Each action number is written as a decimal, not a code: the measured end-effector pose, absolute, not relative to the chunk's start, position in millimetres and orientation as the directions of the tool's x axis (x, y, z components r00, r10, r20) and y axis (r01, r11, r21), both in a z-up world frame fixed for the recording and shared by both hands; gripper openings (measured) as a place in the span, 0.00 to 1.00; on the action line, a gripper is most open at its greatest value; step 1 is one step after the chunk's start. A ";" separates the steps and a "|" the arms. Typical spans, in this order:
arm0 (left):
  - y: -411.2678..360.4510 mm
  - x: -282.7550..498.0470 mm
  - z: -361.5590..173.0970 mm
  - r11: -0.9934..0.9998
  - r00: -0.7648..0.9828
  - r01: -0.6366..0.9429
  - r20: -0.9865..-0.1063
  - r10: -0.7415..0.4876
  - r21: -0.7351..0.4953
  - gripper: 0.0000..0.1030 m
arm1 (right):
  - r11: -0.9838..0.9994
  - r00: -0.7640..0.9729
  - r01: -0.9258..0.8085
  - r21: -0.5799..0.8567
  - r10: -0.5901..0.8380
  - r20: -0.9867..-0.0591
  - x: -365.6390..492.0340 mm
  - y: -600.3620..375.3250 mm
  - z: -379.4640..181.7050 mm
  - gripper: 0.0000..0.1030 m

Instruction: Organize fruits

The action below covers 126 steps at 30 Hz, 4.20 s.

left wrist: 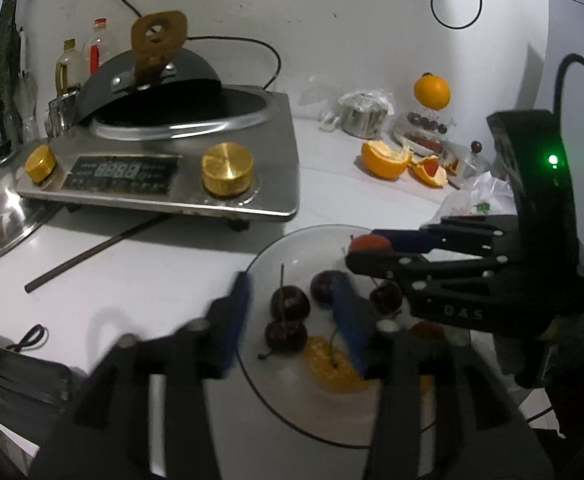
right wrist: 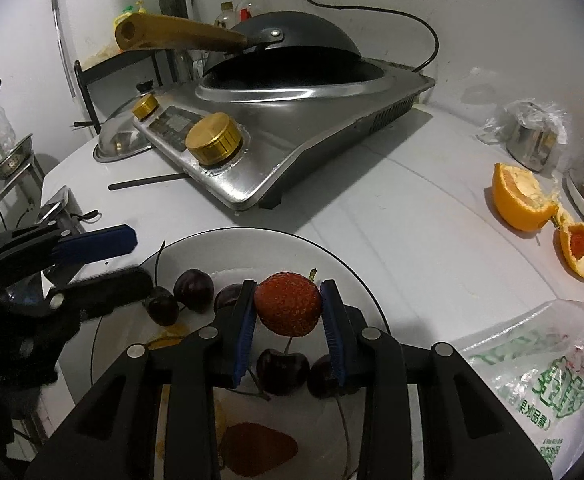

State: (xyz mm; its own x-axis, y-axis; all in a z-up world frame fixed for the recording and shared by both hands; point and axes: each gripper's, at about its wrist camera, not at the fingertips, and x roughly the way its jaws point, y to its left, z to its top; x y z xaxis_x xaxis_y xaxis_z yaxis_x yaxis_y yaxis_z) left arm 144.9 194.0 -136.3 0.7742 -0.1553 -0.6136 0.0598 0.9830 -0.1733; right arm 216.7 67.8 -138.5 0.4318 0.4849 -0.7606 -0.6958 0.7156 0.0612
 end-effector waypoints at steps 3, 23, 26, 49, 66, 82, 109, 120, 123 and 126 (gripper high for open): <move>197.2 142.7 -135.7 0.980 0.783 0.058 -0.600 -0.163 -0.191 0.57 | 0.720 0.430 -0.691 0.063 0.479 -0.765 218.9 69.0 -141.9 0.33; 196.3 134.5 -133.5 0.982 0.789 0.049 -0.595 -0.150 -0.183 0.64 | 0.750 0.446 -0.659 0.061 0.455 -0.771 218.6 62.8 -140.3 0.35; 193.2 131.6 -132.1 0.984 0.789 0.049 -0.597 -0.145 -0.173 0.64 | 0.755 0.454 -0.653 0.066 0.459 -0.764 216.3 58.6 -136.5 0.48; 155.3 81.8 -96.2 0.984 0.833 0.066 -0.534 -0.145 -0.163 0.87 | 0.787 0.558 -0.617 0.028 0.462 -0.689 160.4 3.9 -86.4 0.49; 119.0 35.8 -82.9 0.987 0.850 0.100 -0.505 -0.149 -0.124 0.87 | 0.815 0.629 -0.579 -0.003 0.444 -0.639 101.4 -40.1 -62.2 0.49; 72.5 -3.1 -49.8 0.990 0.890 0.109 -0.434 -0.138 -0.090 0.93 | 0.855 0.730 -0.518 -0.025 0.426 -0.534 43.1 -95.7 -25.3 0.49; 47.4 -60.8 75.4 0.997 0.983 -0.073 -0.171 0.068 -0.027 0.99 | 0.899 0.884 -0.433 -0.061 0.411 -0.222 -26.5 -152.0 90.5 0.66; 43.5 -73.7 104.8 0.997 0.992 -0.074 -0.103 0.074 0.003 0.99 | 0.905 0.898 -0.420 -0.068 0.403 -0.174 -32.2 -162.8 109.0 0.68; 44.0 -75.7 107.0 0.997 0.993 -0.074 -0.095 0.074 0.002 0.99 | 0.905 0.899 -0.419 -0.073 0.402 -0.171 -33.5 -162.2 109.6 0.68; 44.6 -76.4 109.5 0.997 0.994 -0.071 -0.088 0.071 -0.001 0.99 | 0.905 0.899 -0.419 -0.073 0.402 -0.171 -34.5 -161.0 108.9 0.68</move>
